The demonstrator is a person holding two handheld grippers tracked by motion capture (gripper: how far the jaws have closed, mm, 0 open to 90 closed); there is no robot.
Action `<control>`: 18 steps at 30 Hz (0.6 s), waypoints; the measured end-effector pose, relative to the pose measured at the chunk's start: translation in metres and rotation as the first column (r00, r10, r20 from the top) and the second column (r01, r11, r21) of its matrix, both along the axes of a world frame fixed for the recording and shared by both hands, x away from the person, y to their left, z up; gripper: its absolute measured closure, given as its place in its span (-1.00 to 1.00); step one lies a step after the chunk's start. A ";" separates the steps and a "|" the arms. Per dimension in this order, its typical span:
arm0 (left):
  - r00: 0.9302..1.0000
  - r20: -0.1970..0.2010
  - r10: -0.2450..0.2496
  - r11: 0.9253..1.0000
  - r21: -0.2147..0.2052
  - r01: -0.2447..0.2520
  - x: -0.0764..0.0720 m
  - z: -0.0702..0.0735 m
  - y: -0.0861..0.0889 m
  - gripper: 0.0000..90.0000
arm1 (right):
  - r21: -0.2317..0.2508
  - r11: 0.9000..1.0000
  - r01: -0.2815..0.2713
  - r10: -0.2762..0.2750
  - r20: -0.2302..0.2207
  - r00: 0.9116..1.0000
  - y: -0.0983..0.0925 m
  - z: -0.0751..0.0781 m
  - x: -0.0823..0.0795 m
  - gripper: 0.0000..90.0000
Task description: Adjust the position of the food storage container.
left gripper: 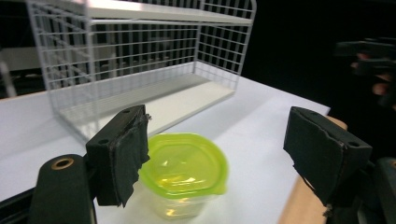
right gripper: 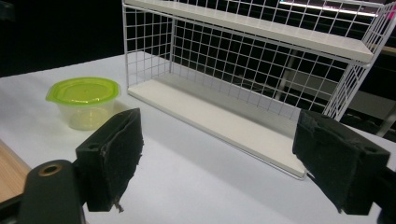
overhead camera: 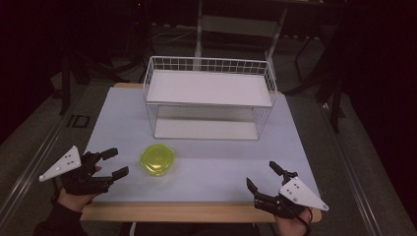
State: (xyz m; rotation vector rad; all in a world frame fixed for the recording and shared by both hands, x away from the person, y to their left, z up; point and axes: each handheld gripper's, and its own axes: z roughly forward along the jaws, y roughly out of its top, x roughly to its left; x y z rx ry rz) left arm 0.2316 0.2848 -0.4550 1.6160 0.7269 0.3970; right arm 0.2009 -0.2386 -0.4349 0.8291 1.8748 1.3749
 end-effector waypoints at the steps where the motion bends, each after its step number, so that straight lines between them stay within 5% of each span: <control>1: 1.000 -0.004 0.012 1.000 0.004 -0.012 0.003 -0.001 0.001 -0.50 | -0.003 1.000 -0.001 0.001 0.000 1.000 0.000 0.000 0.000 -0.65; 18: 0.994 -0.070 0.079 0.994 0.079 -0.074 0.046 -0.015 0.000 0.62 | -0.022 0.998 -0.057 0.057 0.001 0.998 0.009 -0.002 -0.003 -0.64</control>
